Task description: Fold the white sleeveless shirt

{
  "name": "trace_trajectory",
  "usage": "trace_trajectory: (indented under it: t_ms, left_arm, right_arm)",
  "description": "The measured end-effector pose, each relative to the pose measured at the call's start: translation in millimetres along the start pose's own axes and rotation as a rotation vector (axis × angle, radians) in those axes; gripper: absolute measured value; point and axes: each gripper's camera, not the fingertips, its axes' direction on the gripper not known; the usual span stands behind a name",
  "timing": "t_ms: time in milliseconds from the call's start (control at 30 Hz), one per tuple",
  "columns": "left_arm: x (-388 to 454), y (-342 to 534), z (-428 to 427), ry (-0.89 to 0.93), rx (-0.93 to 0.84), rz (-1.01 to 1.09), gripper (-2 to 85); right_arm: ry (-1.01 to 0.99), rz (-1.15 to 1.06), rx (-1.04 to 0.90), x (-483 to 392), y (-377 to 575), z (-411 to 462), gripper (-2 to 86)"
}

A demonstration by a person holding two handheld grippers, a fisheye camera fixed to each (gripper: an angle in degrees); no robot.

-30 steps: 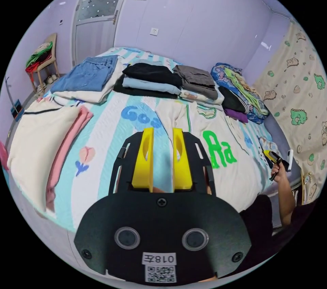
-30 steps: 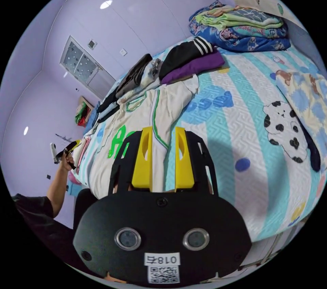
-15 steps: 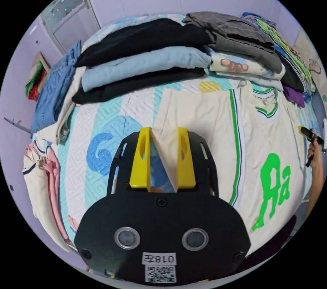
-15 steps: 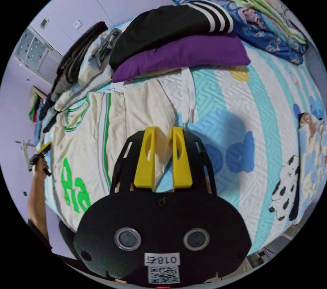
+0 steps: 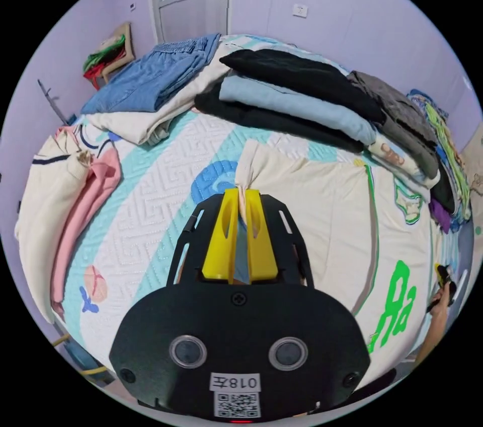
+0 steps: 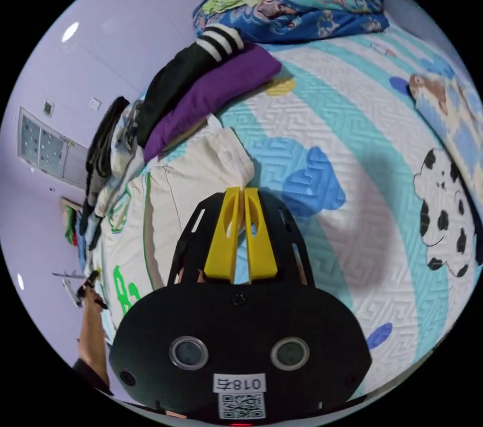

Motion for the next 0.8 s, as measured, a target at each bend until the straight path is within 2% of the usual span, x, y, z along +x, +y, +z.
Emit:
trace_trajectory:
  t_ms: [67, 200, 300, 400, 467, 567, 633, 700, 800]
  left_arm:
    - [-10, -2, 3, 0.038, -0.024, -0.015, 3.6]
    - [-41, 2, -14, 0.015, 0.061, -0.105, 7.1]
    - [-32, 11, -32, -0.041, 0.176, -0.006, 7.3]
    - [-6, 29, -50, -0.151, 0.313, 0.109, 6.1]
    - [-7, 36, -51, -0.142, 0.330, 0.113, 5.4]
    - [-44, 31, -28, 0.006, 0.201, 0.032, 5.2]
    - [-85, 29, -3, 0.094, 0.056, -0.048, 6.3]
    - [-113, 36, 2, 0.156, 0.037, -0.132, 7.3]
    - [-148, 50, 10, 0.382, -0.017, -0.232, 7.5]
  right_arm:
    - [-0.048, 0.019, 0.021, 7, -2, -6, 2.0]
    - [-0.050, 0.043, 0.046, 19, -2, -20, 5.5]
    - [-0.006, 0.054, 0.129, 23, 3, -37, 6.1]
    - [-0.070, 0.002, 0.091, 15, 13, -39, 7.5]
    - [-0.126, -0.045, 0.039, 9, 28, -35, 7.9]
    - [-0.202, -0.077, -0.023, 9, 47, -28, 7.9]
    - [-0.227, -0.093, -0.061, 10, 55, -24, 7.9]
    - [-0.252, -0.100, -0.090, 9, 63, -22, 8.0]
    - [-0.308, -0.141, -0.112, 4, 80, -30, 8.1]
